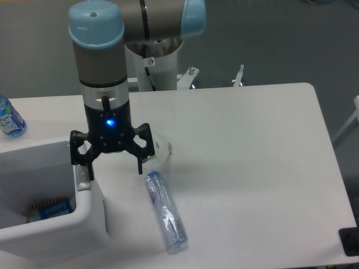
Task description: Open the trash can
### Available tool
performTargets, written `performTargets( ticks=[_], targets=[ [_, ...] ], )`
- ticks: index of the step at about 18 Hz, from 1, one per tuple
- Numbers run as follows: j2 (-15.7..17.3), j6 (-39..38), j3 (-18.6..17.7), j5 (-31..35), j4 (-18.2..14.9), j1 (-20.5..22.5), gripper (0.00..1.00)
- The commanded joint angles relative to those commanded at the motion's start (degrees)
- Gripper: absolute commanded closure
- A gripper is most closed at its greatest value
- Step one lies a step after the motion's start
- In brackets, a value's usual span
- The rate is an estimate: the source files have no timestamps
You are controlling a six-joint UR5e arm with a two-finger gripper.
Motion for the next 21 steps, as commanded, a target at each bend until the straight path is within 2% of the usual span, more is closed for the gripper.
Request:
performTargets(
  ticks=[3,7,11,12,15,17,19,21],
  targets=[
    [0.26,0.09,0.8,0.7,0.0,2.63,0.0],
    [1.05,0.97,1.15,5.35,0.0,6.5,0.0],
    [0.97,7.36,1.94,10.19,-1.14,10.19,0.0],
    [1.14,10.25,2.03,10.2,-2.53,10.81,0.0],
    [2.11,21.84,1.94,10.28,-10.17,12.57,0.0],
    [3.34,30.98,1.85,10.28,-14.05,14.15,0.0],
    [4.3,36.02,1.33,10.37,-15.29,15.38,0.0],
    [4.39,36.65,1.32,10.37,-15.38,15.65,0.0]
  ],
)
